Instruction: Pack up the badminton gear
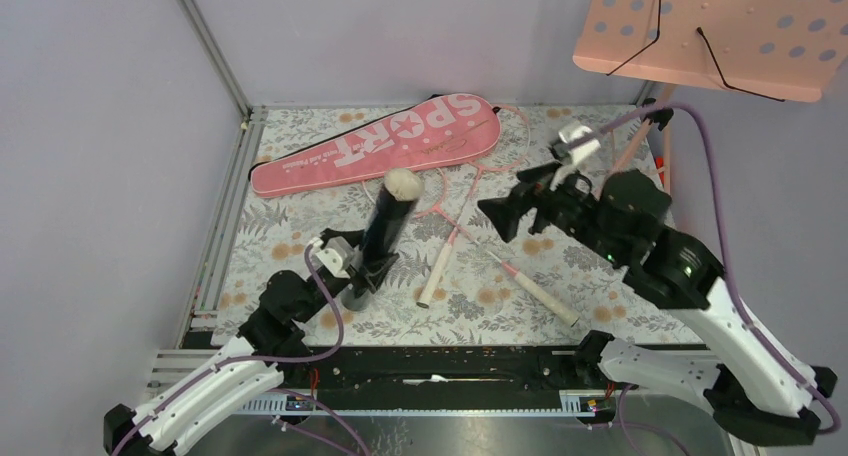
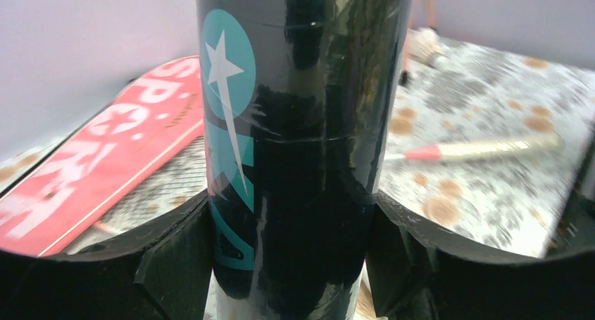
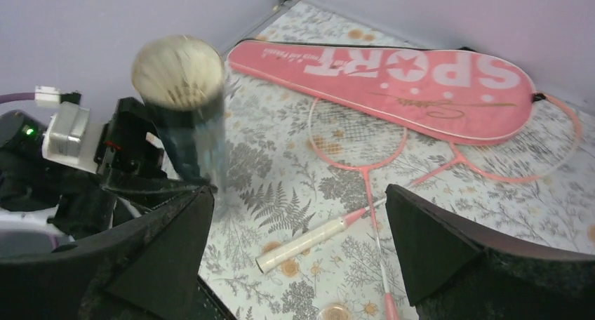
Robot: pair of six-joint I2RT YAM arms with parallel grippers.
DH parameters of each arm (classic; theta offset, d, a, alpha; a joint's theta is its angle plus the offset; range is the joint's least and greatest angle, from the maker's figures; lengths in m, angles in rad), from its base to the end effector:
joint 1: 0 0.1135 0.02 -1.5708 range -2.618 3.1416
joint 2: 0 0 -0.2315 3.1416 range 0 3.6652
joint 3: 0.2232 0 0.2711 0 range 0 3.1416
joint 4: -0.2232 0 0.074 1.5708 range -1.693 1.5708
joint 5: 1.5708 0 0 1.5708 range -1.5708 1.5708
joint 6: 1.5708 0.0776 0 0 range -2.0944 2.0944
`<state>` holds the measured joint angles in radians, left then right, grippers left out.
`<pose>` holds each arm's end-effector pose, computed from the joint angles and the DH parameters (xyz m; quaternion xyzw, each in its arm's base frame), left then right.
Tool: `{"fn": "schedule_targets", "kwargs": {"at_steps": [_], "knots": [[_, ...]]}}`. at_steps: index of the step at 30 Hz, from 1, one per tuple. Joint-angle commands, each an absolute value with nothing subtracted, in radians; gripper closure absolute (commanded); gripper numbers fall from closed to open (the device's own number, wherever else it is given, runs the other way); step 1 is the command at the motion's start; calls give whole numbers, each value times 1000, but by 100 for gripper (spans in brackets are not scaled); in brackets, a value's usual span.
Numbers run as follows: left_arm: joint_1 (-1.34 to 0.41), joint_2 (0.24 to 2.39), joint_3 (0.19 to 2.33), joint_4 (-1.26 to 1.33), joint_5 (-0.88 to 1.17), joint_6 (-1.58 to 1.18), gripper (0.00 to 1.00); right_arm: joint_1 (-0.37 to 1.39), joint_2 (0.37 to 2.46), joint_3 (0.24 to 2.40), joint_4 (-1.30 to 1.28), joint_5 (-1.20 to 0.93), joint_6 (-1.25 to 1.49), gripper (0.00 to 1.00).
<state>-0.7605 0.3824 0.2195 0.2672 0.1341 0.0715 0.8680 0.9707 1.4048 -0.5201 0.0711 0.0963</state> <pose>0.1565 -0.1632 0.2319 0.3154 0.5907 -0.2926 0.6826 0.1689 0.1908 0.4572 -0.2549 0.6913 0.2901 0.6108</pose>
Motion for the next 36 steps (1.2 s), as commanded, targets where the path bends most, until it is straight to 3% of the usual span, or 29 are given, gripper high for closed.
{"fn": "schedule_targets", "kwargs": {"at_steps": [1, 6, 14, 16, 21, 31, 36], "knots": [[-759, 341, 240, 416, -257, 4, 77, 871, 847, 1195, -414, 267, 216, 1], [-759, 310, 277, 338, -488, 3, 80, 871, 710, 838, -356, 289, 438, 1], [-759, 306, 272, 348, -439, -35, 79, 905, 858, 543, -228, 203, 705, 0], [-759, 309, 276, 341, -438, -41, 79, 927, 939, 544, -226, 230, 721, 1], [-759, 308, 284, 324, -401, -52, 79, 1003, 1112, 598, -257, 303, 722, 12], [-759, 345, 293, 327, -388, -54, 79, 1103, 1369, 735, -381, 401, 731, 43], [-758, 359, 299, 326, -382, -54, 80, 1116, 1438, 757, -394, 406, 742, 48]]}}
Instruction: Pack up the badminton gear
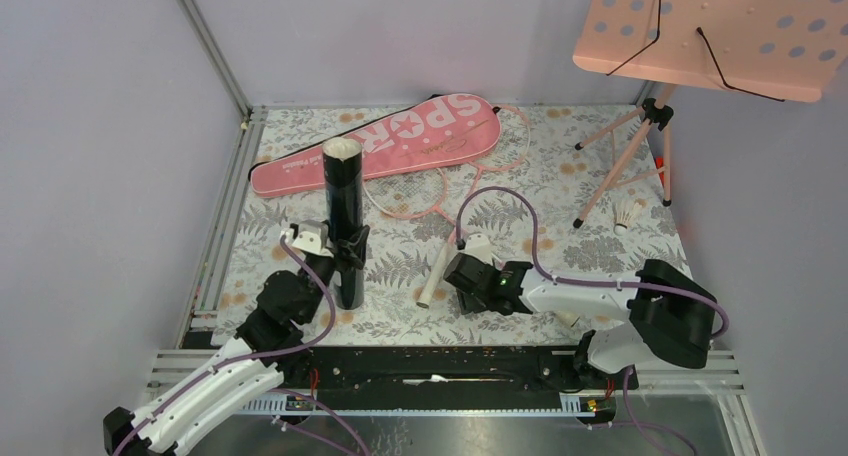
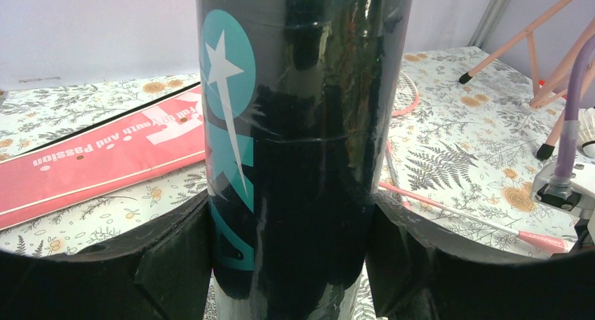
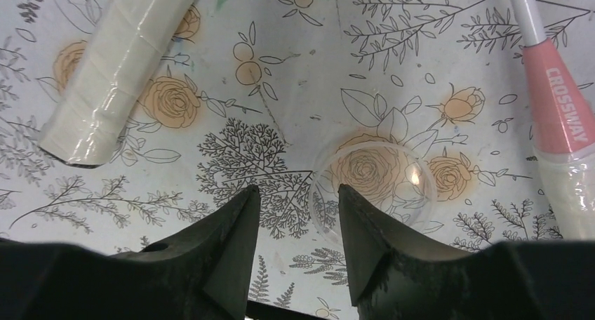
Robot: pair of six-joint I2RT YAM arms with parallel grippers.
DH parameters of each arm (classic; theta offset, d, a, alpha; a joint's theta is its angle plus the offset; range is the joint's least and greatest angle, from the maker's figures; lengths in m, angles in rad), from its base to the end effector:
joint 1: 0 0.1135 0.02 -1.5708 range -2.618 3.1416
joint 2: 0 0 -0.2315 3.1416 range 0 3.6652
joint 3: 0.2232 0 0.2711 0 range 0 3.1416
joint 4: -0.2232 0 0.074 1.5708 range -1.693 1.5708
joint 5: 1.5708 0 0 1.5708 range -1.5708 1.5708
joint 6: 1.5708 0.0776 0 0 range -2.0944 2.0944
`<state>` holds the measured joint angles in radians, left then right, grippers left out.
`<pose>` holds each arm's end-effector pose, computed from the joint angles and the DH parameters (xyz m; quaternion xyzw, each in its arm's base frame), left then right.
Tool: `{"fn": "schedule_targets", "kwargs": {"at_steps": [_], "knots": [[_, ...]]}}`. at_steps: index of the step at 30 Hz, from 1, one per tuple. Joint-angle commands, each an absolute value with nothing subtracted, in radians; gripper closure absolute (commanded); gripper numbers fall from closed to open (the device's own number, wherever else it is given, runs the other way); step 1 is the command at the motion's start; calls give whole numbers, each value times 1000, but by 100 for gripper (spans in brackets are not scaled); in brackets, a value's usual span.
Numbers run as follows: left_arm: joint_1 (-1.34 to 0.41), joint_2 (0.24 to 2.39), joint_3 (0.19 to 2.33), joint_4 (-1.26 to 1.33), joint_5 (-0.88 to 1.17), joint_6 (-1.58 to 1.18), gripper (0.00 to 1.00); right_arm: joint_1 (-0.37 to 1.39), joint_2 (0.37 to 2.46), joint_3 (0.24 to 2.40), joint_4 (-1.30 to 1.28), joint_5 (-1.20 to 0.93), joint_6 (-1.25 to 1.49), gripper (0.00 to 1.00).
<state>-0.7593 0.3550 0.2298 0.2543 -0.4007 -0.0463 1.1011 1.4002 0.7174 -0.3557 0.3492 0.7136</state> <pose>0.1782 -0.1274 0.2392 0.0856 0.6583 -0.1678 0.7288 0.1587 0.2539 0.0948 -0.1381 0.9411 0.1009 0.2916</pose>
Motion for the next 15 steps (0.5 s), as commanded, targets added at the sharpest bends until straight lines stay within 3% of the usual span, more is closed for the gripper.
{"fn": "schedule_targets", "kwargs": {"at_steps": [1, 11, 15], "knots": [[-759, 359, 299, 325, -379, -53, 80, 1116, 1446, 756, -395, 408, 748, 49], [-759, 360, 299, 324, -368, -57, 80, 1115, 1503, 748, -413, 411, 765, 72], [-759, 363, 297, 327, -354, -56, 80, 1119, 1514, 748, -423, 416, 753, 95]]}}
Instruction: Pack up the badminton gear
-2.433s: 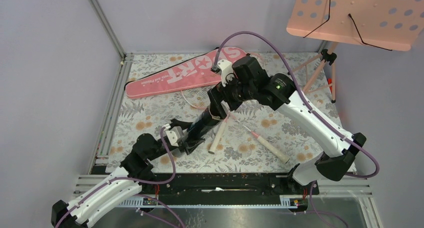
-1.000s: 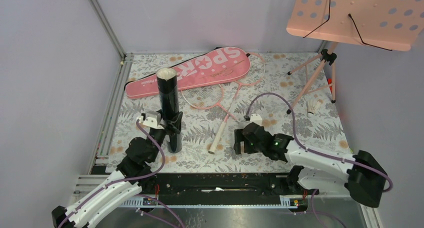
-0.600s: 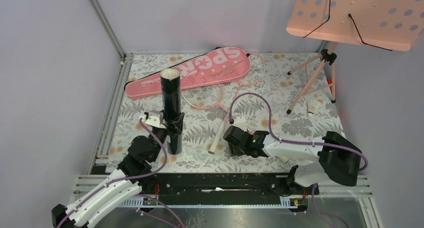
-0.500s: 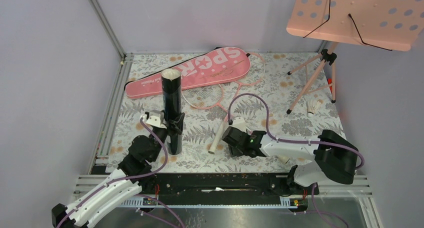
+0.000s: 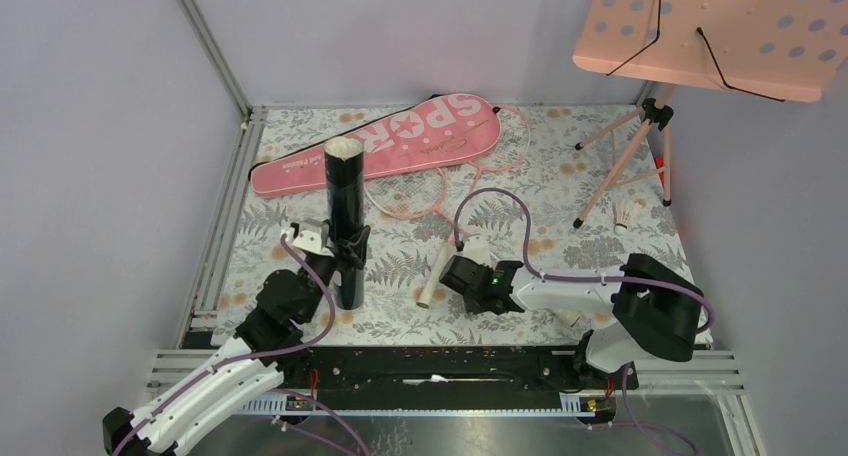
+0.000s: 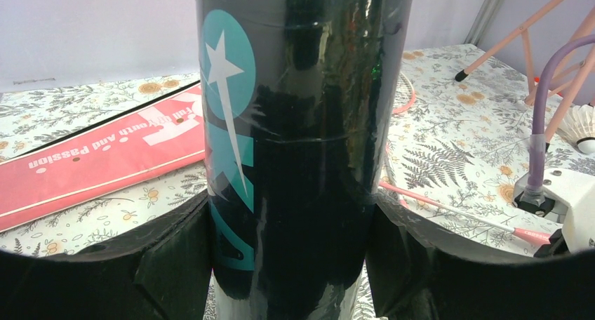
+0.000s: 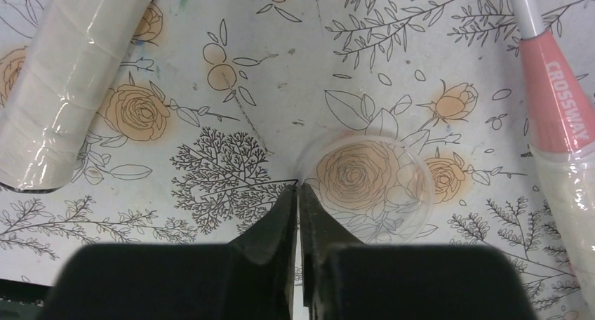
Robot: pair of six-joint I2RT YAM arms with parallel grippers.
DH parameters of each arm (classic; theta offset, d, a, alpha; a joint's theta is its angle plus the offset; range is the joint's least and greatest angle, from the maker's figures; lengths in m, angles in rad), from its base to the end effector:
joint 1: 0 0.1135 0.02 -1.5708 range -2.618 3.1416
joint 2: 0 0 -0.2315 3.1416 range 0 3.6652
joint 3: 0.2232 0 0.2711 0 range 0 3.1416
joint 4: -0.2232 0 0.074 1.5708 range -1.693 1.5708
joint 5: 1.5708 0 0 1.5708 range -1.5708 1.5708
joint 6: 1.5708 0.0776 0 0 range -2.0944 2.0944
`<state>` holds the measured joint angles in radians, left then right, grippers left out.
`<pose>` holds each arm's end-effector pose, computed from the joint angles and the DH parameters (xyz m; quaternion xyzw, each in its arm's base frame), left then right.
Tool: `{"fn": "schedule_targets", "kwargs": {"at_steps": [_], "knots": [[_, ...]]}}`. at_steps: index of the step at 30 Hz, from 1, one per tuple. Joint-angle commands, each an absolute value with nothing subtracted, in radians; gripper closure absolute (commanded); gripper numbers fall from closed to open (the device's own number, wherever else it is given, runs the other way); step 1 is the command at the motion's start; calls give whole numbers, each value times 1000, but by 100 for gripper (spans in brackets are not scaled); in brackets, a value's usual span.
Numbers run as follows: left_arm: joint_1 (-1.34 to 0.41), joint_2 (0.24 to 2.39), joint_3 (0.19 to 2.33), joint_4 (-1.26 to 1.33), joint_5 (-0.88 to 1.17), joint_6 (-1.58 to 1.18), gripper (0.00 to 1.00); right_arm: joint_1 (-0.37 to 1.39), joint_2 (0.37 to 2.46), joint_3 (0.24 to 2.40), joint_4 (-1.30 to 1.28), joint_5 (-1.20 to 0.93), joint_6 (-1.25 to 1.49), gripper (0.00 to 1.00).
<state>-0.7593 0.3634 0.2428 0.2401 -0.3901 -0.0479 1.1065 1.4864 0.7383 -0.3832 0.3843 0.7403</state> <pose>0.1785 -0.1287 0.2409 0.0908 0.6608 -0.1699 0.7254 0.1591 0.2527 0.0763 -0.1335 0.9496 0.0583 0.2777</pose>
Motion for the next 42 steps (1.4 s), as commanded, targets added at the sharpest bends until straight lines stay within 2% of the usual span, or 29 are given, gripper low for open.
{"fn": "schedule_targets", "kwargs": {"at_steps": [1, 6, 14, 18, 22, 24, 28, 32, 37, 42], "knots": [[-759, 364, 296, 329, -350, -54, 80, 1120, 1506, 748, -422, 420, 748, 100], [-758, 377, 298, 331, -335, -51, 80, 1125, 1402, 745, -411, 426, 692, 100], [-759, 390, 296, 334, -253, -42, 80, 1124, 1109, 751, -426, 411, 576, 100], [-759, 387, 289, 331, -102, -17, 80, 1125, 952, 783, -428, 366, 491, 100], [-759, 388, 279, 339, 156, -8, 80, 1123, 874, 905, -441, 311, 356, 100], [-759, 389, 267, 360, 249, 10, 79, 1123, 873, 992, -452, 303, 294, 100], [-759, 378, 258, 353, 306, 40, 79, 1108, 914, 1196, -494, 202, 165, 100], [-759, 391, 260, 346, 311, 47, 79, 1091, 991, 1418, -587, 109, 65, 100], [-758, 437, 269, 353, 301, 46, 79, 1074, 1096, 1607, -686, 48, -21, 100], [-759, 470, 276, 358, 311, 52, 79, 1042, 1203, 1762, -762, -128, -28, 100]]}}
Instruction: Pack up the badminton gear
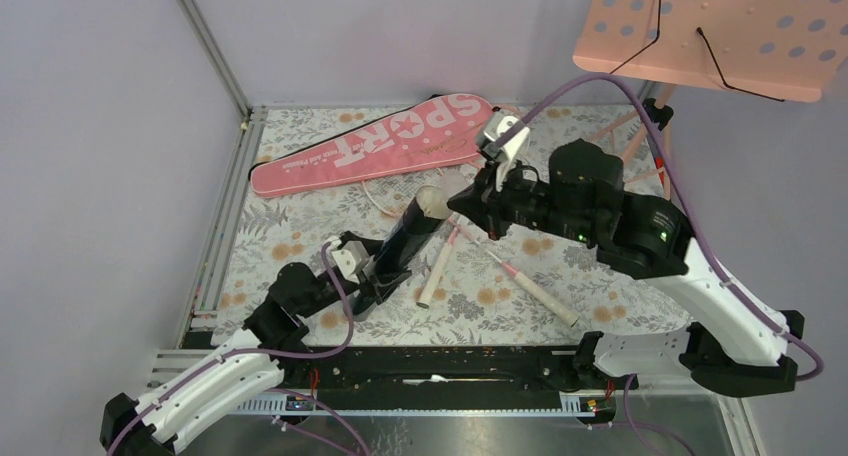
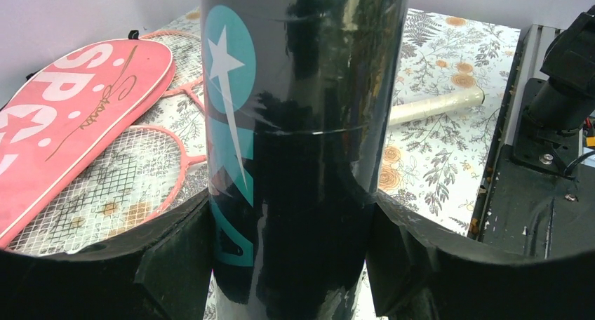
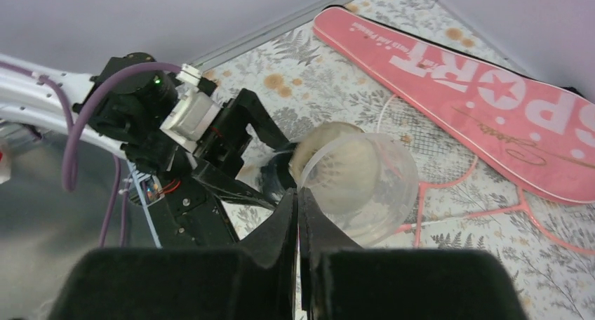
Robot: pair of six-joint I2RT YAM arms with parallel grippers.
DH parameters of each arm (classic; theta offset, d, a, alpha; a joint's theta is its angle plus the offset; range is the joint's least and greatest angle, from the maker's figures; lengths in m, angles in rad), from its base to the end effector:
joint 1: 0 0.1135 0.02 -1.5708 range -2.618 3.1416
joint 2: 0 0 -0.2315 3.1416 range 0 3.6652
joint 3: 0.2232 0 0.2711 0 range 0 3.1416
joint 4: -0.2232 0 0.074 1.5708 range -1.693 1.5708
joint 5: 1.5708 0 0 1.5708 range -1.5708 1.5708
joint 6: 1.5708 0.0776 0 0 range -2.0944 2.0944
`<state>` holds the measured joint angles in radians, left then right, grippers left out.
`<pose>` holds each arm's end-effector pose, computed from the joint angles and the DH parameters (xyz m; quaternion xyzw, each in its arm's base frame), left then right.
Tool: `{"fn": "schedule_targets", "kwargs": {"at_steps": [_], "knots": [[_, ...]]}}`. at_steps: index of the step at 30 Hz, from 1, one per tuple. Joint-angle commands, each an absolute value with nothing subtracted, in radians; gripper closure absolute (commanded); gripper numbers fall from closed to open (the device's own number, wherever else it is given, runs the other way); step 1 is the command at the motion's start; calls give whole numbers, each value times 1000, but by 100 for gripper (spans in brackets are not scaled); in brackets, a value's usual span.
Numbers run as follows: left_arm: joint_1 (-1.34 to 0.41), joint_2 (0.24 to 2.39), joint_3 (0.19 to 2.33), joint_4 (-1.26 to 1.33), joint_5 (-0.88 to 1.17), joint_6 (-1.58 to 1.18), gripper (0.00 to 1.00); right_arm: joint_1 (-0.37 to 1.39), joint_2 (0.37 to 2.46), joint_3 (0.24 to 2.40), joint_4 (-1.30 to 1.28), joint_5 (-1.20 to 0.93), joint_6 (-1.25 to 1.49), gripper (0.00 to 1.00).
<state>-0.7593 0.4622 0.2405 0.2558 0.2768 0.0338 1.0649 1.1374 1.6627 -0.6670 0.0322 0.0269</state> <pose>0.1540 -0.1754 0.2222 0.3574 0.5966 -0.3424 0.6318 0.1337 0.2362 0.4867 -0.3655 0.6611 0.3298 0.5663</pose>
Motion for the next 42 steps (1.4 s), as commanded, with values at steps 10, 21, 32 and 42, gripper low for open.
{"fn": "schedule_targets", "kwargs": {"at_steps": [10, 21, 32, 42], "knots": [[-759, 448, 259, 383, 320, 44, 77, 998, 1295, 1850, -809, -275, -39, 100], [-759, 439, 255, 386, 337, 45, 77, 984, 1349, 1904, -866, -335, -42, 100], [-759, 423, 250, 387, 352, 48, 77, 974, 1396, 1939, -896, -324, -48, 100], [-759, 418, 246, 390, 366, 52, 77, 971, 1426, 1979, -930, -330, -53, 100]]}}
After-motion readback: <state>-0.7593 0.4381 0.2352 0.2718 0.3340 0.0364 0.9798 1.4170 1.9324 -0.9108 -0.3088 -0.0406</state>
